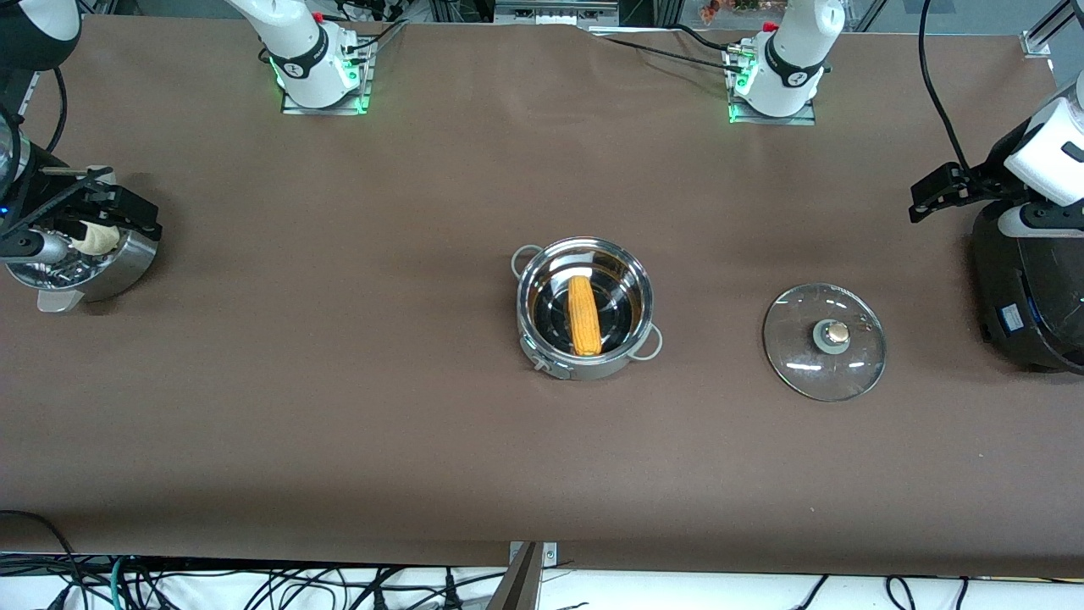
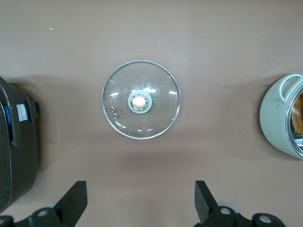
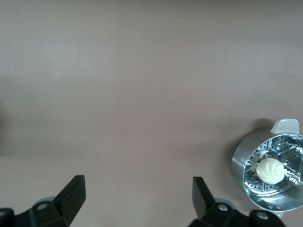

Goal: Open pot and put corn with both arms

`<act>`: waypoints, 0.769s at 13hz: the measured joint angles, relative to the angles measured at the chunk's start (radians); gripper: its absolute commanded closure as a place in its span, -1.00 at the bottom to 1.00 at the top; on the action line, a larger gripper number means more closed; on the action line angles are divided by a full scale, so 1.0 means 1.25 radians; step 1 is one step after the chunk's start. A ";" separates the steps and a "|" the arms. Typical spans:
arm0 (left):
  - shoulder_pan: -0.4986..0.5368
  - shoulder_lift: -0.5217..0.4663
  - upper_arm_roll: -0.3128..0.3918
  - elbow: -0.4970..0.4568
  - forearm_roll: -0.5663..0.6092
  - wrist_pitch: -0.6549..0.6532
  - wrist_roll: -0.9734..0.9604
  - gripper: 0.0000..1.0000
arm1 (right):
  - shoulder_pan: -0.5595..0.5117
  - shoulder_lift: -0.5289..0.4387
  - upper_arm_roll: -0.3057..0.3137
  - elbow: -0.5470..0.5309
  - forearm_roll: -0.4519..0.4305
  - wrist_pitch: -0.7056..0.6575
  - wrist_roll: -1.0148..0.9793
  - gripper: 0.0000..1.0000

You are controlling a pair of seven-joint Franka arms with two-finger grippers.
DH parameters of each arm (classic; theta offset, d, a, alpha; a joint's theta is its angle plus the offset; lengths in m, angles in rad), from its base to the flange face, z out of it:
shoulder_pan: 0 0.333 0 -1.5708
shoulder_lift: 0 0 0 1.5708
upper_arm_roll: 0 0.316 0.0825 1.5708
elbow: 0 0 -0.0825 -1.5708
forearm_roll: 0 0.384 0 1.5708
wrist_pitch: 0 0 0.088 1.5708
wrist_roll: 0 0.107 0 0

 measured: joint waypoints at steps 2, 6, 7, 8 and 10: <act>0.000 0.000 0.000 0.000 0.000 -0.001 0.000 -1.00 | -0.003 0.003 -0.002 0.000 0.000 0.000 0.003 -1.00; 0.000 0.000 0.000 0.000 0.000 -0.001 0.000 -1.00 | -0.003 0.015 -0.003 0.002 0.000 0.000 0.004 -1.00; 0.000 0.000 0.000 0.000 0.000 -0.001 0.000 -1.00 | -0.003 0.016 -0.003 0.004 0.000 0.000 0.004 -1.00; 0.000 0.000 0.000 0.000 0.000 -0.001 0.000 -1.00 | -0.003 0.016 -0.003 0.004 0.000 0.000 0.004 -1.00; 0.000 0.000 0.000 0.000 0.000 -0.001 0.000 -1.00 | -0.003 0.016 -0.003 0.004 0.000 0.000 0.004 -1.00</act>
